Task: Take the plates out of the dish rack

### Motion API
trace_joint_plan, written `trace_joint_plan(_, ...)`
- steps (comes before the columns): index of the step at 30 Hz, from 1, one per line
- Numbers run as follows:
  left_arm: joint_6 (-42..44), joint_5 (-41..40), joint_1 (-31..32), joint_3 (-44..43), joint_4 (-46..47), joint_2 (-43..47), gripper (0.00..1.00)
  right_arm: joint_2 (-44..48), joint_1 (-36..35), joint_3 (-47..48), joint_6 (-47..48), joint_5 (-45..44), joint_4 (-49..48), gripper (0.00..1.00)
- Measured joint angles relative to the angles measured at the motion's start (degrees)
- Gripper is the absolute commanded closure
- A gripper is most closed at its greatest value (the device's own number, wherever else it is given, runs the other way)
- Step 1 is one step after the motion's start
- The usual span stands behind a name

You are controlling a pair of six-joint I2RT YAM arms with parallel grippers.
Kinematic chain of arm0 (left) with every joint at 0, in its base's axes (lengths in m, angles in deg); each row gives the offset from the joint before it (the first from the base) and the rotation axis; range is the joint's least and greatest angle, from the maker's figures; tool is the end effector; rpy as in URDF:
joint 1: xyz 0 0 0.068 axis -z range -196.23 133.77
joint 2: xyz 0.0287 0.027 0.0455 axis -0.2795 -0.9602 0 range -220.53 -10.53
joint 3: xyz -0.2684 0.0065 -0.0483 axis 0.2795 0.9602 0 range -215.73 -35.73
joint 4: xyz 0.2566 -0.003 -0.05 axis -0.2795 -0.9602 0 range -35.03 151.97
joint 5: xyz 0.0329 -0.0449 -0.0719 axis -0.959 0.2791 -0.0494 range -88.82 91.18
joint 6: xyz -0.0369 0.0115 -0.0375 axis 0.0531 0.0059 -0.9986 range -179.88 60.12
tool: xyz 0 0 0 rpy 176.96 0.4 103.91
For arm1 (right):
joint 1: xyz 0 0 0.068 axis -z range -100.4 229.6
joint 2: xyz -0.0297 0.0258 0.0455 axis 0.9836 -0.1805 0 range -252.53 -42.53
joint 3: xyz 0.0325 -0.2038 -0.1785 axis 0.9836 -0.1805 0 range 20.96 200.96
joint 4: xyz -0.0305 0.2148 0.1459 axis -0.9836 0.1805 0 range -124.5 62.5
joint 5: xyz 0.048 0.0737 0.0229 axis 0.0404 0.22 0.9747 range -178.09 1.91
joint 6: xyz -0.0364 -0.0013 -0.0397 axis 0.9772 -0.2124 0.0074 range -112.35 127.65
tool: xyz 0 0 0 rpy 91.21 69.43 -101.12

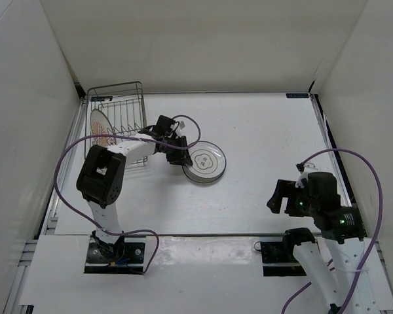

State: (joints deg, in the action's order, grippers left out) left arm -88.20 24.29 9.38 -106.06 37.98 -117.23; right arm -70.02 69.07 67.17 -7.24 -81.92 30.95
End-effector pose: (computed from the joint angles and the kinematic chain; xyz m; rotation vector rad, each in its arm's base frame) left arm 0.3380 -0.1774 0.1767 0.0835 2.7461 -0.8290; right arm 0.0716 0.0171 0.2913 0.0400 2.4066 0.3367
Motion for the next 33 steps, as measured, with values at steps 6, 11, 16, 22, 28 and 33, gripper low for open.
trace_joint_plan(6,0.9,-0.83,-0.04,-0.04,-1.97,-0.37,0.29,0.5,0.0,0.0,0.0,0.0,0.0,0.1)
trace_joint_plan(11,1.88,-3.02,-0.04,-1.16,-4.04,-0.37,0.16,0.52,0.0,0.0,0.0,0.0,0.0,0.1)
trace_joint_plan(16,3.28,-6.47,-0.04,-3.19,-7.93,-0.37,0.0,0.52,-0.04,0.0,0.0,0.0,0.0,0.1)
trace_joint_plan(22,5.88,-13.4,0.55,-8.85,-15.1,-0.28,0.0,0.52,-0.04,-0.02,0.0,0.0,0.0,0.1)
trace_joint_plan(28,13.25,-24.74,4.15,-17.57,-23.5,3.13,0.0,0.52,-0.04,-0.07,0.0,0.0,-0.02,0.1)
trace_joint_plan(33,20.61,-36.09,3.63,-20.7,-24.63,12.44,0.0,0.5,-0.04,-0.22,0.0,0.0,-0.04,0.1)
